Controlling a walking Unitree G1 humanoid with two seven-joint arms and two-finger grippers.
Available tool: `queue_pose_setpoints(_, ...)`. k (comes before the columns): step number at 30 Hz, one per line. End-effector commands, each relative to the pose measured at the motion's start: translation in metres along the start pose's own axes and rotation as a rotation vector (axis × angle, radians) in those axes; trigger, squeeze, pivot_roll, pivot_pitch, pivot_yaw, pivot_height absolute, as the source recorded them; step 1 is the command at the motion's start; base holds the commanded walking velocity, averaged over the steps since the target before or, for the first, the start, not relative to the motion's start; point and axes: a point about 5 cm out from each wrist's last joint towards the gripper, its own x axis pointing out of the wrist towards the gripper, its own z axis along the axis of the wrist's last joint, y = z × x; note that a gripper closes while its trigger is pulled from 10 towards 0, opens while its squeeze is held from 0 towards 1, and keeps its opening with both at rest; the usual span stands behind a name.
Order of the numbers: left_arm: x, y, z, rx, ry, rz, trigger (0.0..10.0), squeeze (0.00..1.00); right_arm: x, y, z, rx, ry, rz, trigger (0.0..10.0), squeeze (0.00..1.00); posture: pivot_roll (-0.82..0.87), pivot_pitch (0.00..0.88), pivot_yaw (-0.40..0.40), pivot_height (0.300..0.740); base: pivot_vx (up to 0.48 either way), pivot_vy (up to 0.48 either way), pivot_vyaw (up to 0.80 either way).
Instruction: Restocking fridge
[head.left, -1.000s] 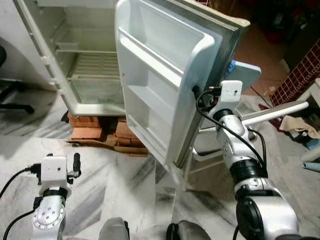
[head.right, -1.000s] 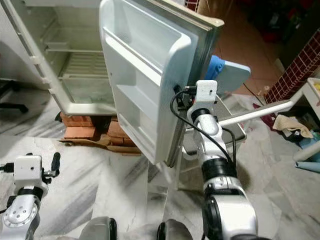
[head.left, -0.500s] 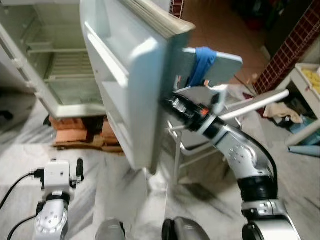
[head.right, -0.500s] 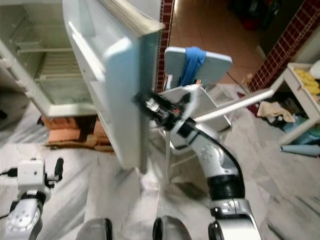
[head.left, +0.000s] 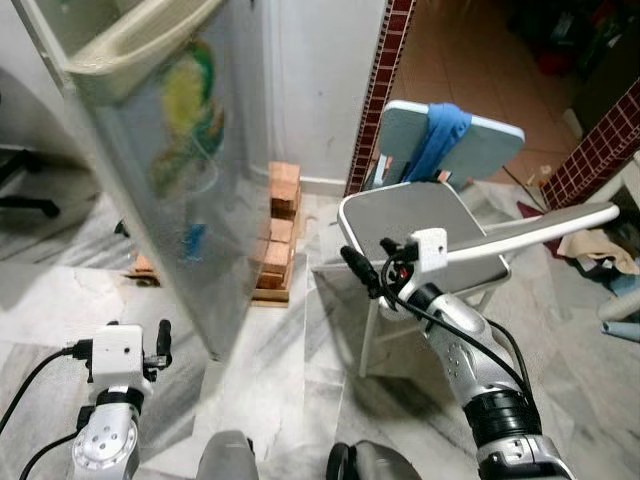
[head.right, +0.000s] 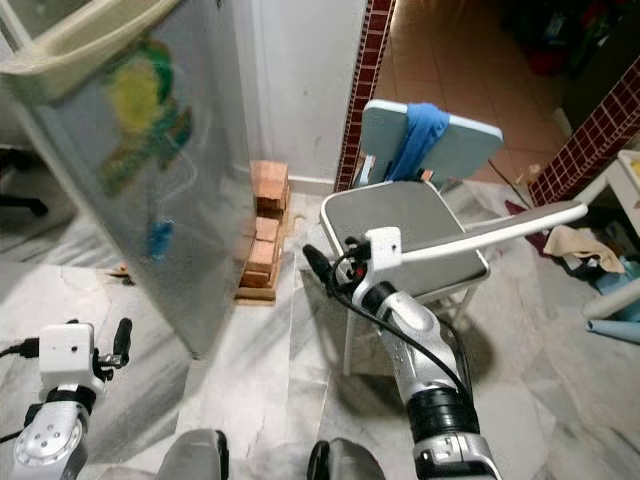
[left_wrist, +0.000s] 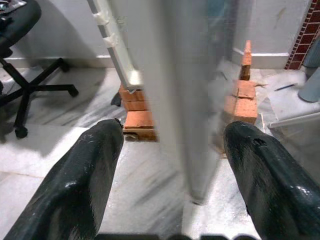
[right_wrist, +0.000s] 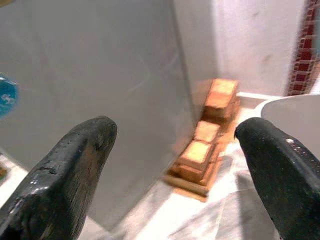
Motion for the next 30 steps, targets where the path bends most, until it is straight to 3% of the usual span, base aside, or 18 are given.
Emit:
queue_pose_setpoints(1,-0.001,-0.001,-0.004,-0.005,0.021,-0.002,10.0,0.00,-0.001,0.006,0.001,-0.019,-0.019,-0.018,10.0,0.00,0.17,0.077,-0.040,0.740,0.000,0.371,0.00)
queue_pose_setpoints(8,0.001,-0.003,-0.001,-0.007,0.007,-0.023,10.0,0.00,-0.003,-0.003,0.003,-0.050,-0.093,-0.151,10.0,0.00,0.15,0.078,-0.032,0.740,0.000,0.480,0.00)
queue_pose_setpoints(11,0.005,-0.005,0.003,0.051,-0.020,-0.073,10.0,0.00,-0.006,-0.006,0.004,-0.051,-0.089,-0.183,10.0,0.00,0.15,0.078,-0.035,0.740,0.000,0.480,0.00)
queue_pose_setpoints(16,0.019,0.019,0.013,0.077,-0.036,-0.026,10.0,0.00,-0.005,-0.009,0.009,-0.076,-0.104,-0.206,10.0,0.00,0.14,0.077,-0.039,0.740,0.000,0.430,0.00)
queue_pose_setpoints(20,0.025,0.026,0.026,0.051,-0.062,-0.019,10.0,0.00,-0.003,-0.010,0.012,-0.091,-0.120,-0.221,10.0,0.00,0.14,0.074,-0.038,0.740,0.000,0.480,0.00)
queue_pose_setpoints(21,0.027,0.024,0.039,0.011,-0.090,-0.027,10.0,0.00,-0.004,-0.013,0.016,-0.098,-0.136,-0.245,10.0,0.00,0.14,0.074,-0.036,0.740,0.000,0.465,0.00)
queue_pose_setpoints(22,0.027,0.024,0.039,0.011,-0.090,-0.027,10.0,0.00,-0.004,-0.013,0.016,-0.098,-0.136,-0.245,10.0,0.00,0.14,0.074,-0.036,0.740,0.000,0.465,0.00)
queue_pose_setpoints(25,0.027,0.003,0.071,-0.026,-0.193,-0.083,10.0,0.00,-0.006,-0.020,0.026,-0.111,-0.176,-0.329,10.0,0.00,0.15,0.070,-0.036,0.740,0.000,0.382,0.00)
queue_pose_setpoints(30,0.019,-0.028,0.080,-0.060,-0.241,-0.119,10.0,0.00,-0.013,-0.017,0.027,-0.093,-0.187,-0.360,10.0,0.00,0.14,0.064,-0.037,0.740,0.000,0.386,0.00)
